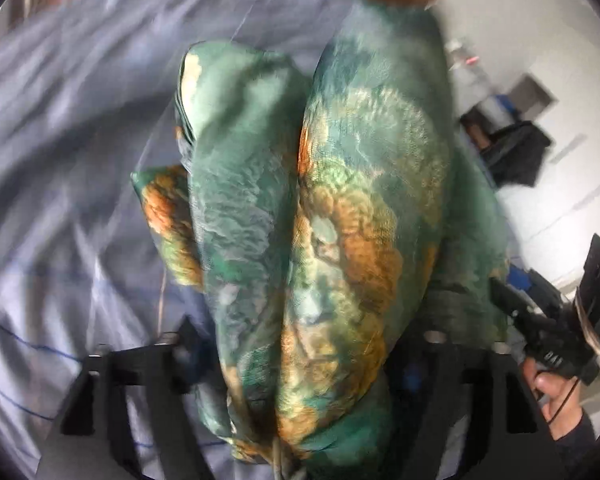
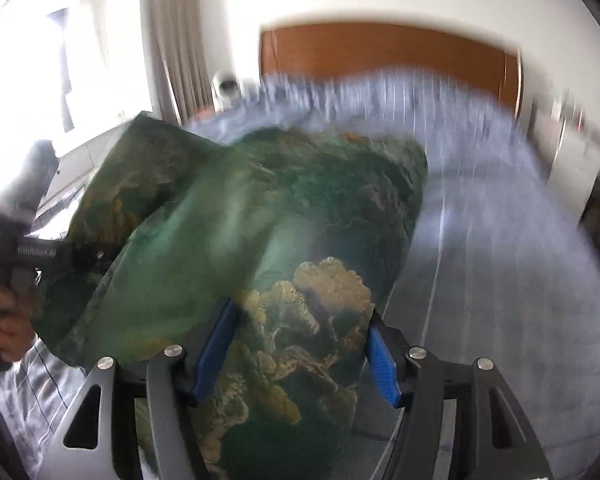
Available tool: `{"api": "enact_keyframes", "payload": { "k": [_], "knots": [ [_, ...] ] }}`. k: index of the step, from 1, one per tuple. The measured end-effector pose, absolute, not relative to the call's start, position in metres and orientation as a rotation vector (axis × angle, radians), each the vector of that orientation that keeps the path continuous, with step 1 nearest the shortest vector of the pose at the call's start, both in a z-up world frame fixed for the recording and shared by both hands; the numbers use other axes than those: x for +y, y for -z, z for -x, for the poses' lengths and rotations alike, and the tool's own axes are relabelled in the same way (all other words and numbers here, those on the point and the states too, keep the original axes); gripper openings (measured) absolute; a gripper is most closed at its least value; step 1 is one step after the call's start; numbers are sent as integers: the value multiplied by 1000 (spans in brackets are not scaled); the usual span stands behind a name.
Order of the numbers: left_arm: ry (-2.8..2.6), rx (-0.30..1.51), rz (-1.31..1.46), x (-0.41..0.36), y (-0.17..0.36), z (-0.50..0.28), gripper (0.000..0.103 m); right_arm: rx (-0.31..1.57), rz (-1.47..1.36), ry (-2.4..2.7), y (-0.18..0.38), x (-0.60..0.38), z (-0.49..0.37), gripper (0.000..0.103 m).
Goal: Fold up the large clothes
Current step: 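Set the folded jacket down on the duvet and open both tools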
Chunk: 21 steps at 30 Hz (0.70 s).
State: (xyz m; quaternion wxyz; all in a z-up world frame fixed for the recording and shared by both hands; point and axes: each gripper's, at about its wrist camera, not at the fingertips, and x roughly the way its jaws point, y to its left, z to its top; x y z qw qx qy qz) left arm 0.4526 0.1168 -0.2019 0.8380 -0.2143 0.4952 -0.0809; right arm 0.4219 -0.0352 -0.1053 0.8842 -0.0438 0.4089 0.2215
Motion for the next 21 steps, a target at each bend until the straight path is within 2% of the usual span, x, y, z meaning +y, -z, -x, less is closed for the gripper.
{"api": "enact_keyframes", "payload": {
  "k": [1,2,4,6,11,14,15,16,17,21],
  "knots": [
    [178,1024,511,127,207,-451,94,923,62,-444,124,-41,-434,67],
    [185,1003,569,138,208,-447,96,931,32,-439,131,-47,-438,70],
    [187,963,603,151,199,-438,97,926,-114,-470,130,-68,-437,75],
    [146,897,501,157,176,-421,97,911,-168,-466,122,-78,-431,76],
    [-44,735,98,129,120,-365,101,738,-5,-368,78,-75,-378,76],
    [-198,637,-122,97,103,-332,102,584,101,-301,49,-71,-341,76],
    [-254,618,-168,88,100,-325,102,547,118,-283,43,-71,-331,79],
    [-294,608,-189,79,99,-317,103,503,133,-256,33,-68,-312,87],
    [-327,602,-195,71,96,-307,103,479,139,-233,28,-67,-300,89],
    [-342,628,-139,47,90,-278,103,520,151,-199,21,-60,-263,90]
  ]
}}
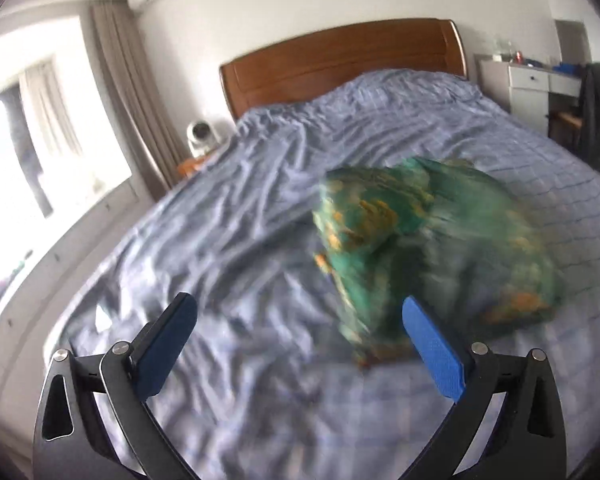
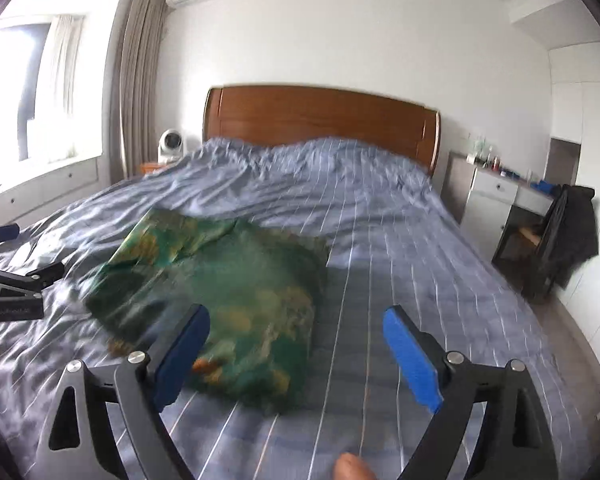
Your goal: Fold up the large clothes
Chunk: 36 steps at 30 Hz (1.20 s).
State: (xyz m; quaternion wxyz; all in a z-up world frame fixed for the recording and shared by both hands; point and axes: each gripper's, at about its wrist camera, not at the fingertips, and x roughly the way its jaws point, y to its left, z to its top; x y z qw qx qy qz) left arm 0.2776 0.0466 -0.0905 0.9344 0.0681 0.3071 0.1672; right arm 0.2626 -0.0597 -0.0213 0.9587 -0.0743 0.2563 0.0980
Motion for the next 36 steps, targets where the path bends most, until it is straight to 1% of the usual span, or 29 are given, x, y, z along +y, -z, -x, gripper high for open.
{"api": "enact_keyframes", "payload": {
  "k": [2,5,13,19,27,36],
  "knots": [
    [-293,676,-89,34,88,-261,103,572,141,-207,20,-58,-249,91],
    [-267,687,-85,16,82,-242,103,627,162,-182,19,-58,-229,91],
    [-226,674,-76,-11,68,-201,103,671,152,-174,6,-63,-181,91],
    [-209,681,3,-9,59,-183,103,696,166,-157,2,-52,-164,91],
    [-230,715,45,-6,60,-175,103,681,174,-152,-10,-46,-148,91],
    [-202,719,-1,-20,58,-173,103,703,169,-139,-11,-49,-148,91]
  ]
}}
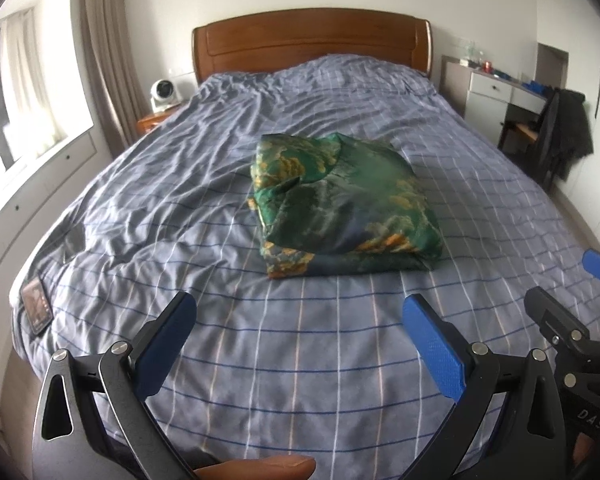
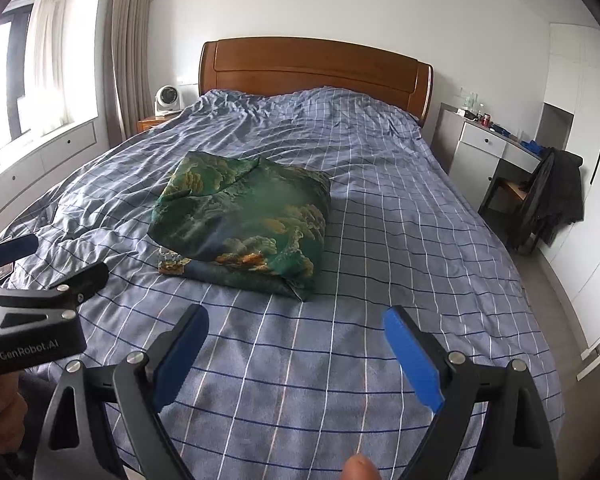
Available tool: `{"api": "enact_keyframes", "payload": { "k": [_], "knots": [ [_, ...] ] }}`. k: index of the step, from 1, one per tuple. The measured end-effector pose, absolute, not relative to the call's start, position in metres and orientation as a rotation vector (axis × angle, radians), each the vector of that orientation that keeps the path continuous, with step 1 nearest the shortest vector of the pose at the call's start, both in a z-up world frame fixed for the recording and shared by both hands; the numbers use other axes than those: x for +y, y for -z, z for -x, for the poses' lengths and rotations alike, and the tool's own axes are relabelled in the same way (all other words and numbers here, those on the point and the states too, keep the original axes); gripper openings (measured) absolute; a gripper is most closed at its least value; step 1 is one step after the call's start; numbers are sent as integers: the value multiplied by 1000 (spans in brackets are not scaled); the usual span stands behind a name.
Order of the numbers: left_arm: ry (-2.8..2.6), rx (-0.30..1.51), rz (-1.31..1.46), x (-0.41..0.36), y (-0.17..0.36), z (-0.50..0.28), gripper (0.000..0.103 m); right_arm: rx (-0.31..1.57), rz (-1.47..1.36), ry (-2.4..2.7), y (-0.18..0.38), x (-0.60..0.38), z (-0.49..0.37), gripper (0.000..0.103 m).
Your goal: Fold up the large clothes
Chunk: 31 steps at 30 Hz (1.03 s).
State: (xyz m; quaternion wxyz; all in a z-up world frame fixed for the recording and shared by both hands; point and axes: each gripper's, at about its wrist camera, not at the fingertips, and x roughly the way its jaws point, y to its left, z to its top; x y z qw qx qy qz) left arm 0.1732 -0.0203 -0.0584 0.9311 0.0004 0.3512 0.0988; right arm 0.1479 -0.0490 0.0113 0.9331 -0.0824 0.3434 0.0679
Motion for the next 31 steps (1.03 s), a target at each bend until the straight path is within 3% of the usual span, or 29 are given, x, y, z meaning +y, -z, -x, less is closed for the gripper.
{"api": "enact_keyframes", "payload": {
  "k": [31],
  "knots": [
    [-242,699,13,-15,58,-163,103,715,180,-150,-12,-46,-139,91]
  ]
}}
